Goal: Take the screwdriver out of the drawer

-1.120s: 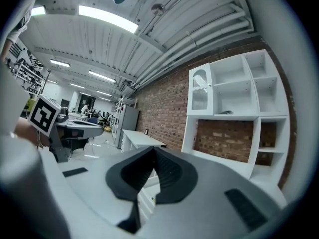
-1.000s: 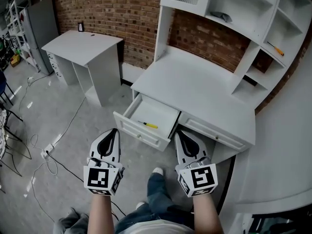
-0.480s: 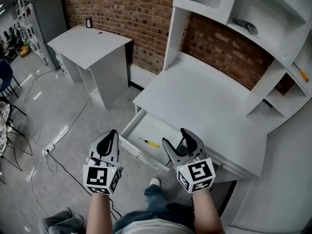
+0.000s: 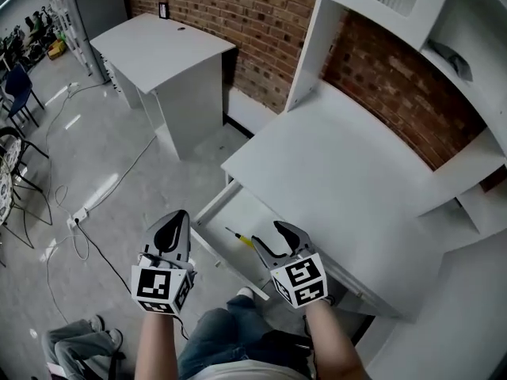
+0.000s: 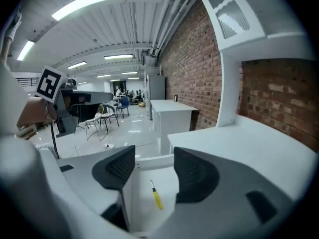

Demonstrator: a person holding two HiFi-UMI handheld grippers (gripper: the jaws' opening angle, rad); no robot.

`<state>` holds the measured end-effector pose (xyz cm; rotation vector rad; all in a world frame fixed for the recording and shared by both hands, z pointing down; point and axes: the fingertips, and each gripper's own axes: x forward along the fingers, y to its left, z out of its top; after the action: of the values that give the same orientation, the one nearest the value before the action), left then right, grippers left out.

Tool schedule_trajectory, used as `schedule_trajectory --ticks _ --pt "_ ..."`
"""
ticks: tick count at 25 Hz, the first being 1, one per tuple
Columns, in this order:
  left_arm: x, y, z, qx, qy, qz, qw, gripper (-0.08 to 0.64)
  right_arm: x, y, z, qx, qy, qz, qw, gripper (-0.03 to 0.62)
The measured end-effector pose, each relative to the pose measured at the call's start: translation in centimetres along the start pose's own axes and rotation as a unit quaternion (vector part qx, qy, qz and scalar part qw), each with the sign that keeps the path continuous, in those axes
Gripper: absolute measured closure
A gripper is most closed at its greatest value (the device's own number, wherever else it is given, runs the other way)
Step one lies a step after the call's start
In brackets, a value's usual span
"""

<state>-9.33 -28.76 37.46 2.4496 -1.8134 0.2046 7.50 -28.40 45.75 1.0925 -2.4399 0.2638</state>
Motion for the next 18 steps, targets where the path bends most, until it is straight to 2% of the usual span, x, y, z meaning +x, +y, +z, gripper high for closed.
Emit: schedule_trajectory --ticks 5,8,12,18 --pt "1.9 1.0 -3.7 -0.015 0.042 -0.004 0.9990 0.548 5.4 0.9 -5.9 0.008 0.081 0.045 0.996 0.347" --pt "3.2 1.8 -5.7 -0.023 0.059 -0.013 0.9979 0.548 8.6 1.3 -9.7 0.029 0.126 0.060 0.990 0.354" --pt "4.7 2.5 -8.1 -0.031 0.078 -0.027 0.9961 0.548 12.3 1.2 -14.9 0.053 0.176 0.067 0.981 0.372" --pt "6.1 3.3 -12.1 -0.042 0.103 -0.043 0.9929 0.548 17.0 0.8 -22.7 0.047 0.253 0.070 0.964 0.391"
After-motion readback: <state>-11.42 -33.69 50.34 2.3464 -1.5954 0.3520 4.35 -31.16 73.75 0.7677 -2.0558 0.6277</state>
